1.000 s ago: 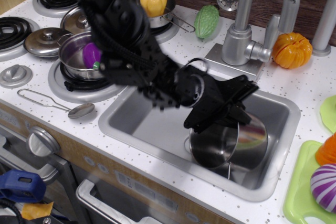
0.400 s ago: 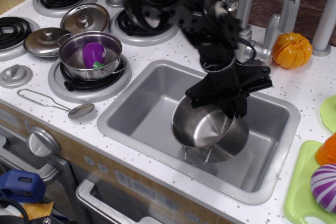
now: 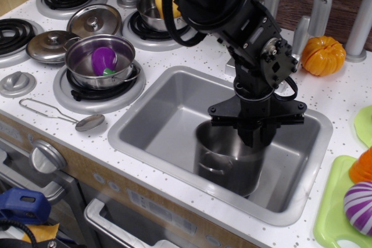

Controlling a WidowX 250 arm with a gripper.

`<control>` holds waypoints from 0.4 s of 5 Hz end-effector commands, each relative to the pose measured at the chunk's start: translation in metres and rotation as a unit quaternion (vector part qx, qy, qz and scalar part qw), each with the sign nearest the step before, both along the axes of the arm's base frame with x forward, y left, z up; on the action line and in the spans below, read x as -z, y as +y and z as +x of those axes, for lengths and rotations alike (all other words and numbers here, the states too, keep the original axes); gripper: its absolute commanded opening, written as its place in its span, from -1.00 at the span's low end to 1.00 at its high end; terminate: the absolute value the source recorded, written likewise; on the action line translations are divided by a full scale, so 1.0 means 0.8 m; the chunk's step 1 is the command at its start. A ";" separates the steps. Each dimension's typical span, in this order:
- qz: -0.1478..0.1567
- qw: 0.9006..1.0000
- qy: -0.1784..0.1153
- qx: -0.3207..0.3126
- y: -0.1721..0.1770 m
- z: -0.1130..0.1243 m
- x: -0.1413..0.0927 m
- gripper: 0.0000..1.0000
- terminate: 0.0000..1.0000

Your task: Flip pot upright in sink

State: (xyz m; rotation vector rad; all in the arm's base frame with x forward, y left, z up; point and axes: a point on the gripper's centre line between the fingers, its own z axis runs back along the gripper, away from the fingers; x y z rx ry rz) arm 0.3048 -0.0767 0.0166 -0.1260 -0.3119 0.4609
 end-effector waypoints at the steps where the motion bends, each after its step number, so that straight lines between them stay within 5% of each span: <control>1: -0.004 1.000 -0.015 -0.001 0.000 0.006 -0.010 1.00 -1.00; 2: -0.004 1.000 -0.015 -0.001 0.000 0.006 -0.010 1.00 1.00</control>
